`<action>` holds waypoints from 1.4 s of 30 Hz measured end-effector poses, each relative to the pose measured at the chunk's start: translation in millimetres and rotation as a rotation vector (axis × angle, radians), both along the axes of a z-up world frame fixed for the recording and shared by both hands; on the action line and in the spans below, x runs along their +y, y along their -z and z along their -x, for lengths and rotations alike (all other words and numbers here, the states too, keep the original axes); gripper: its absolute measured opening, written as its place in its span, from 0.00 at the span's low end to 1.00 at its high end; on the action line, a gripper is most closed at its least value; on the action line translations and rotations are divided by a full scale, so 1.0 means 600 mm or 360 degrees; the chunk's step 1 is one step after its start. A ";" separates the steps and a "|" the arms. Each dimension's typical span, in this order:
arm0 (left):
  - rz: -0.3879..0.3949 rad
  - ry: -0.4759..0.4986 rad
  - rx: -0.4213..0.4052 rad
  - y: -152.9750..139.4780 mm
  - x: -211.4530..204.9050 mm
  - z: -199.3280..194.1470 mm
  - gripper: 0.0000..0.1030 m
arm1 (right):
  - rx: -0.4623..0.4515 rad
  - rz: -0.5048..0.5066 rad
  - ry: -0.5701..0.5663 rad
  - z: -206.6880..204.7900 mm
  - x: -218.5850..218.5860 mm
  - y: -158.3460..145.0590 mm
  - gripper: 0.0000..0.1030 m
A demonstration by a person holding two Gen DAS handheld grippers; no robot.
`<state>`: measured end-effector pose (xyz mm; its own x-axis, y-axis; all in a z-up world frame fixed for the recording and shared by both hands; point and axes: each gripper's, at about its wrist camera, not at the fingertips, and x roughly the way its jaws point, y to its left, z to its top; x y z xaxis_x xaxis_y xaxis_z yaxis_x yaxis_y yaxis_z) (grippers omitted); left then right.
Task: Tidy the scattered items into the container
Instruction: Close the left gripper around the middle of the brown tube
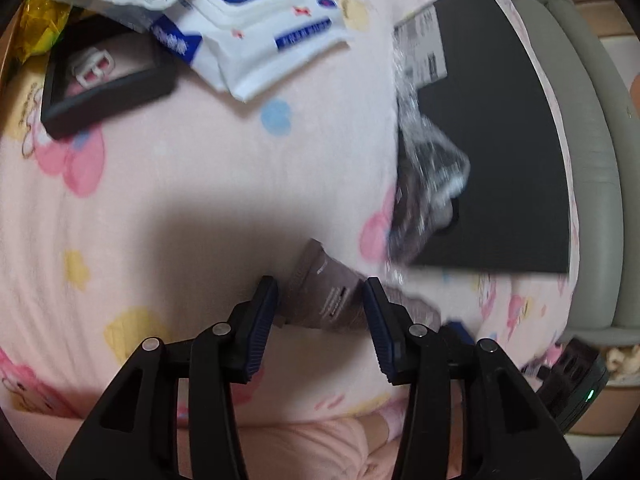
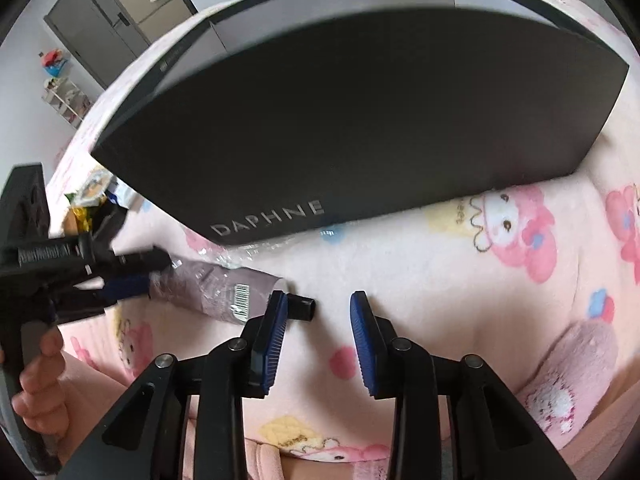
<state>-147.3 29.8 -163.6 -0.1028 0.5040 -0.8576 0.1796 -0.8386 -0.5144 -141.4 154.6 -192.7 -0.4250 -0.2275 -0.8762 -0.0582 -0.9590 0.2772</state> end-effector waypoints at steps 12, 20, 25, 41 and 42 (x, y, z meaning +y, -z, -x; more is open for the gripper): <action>0.0006 0.0018 -0.0021 0.008 -0.004 -0.017 0.43 | -0.0023 0.0073 0.0010 0.015 -0.014 0.017 0.30; 0.0030 0.0044 0.0000 -0.002 -0.048 -0.038 0.43 | -0.0063 0.0117 0.0090 0.034 -0.016 0.039 0.48; 0.0031 0.0032 0.0040 -0.007 -0.022 -0.046 0.43 | -0.0114 0.0250 -0.0027 0.035 -0.044 0.041 0.48; 0.0011 0.0069 0.0007 0.011 -0.019 -0.024 0.45 | -0.0072 0.0308 0.0046 0.074 -0.069 0.078 0.47; -0.0017 0.0063 0.0011 0.008 -0.023 -0.027 0.45 | -0.0081 0.0325 0.0022 0.072 -0.076 0.078 0.46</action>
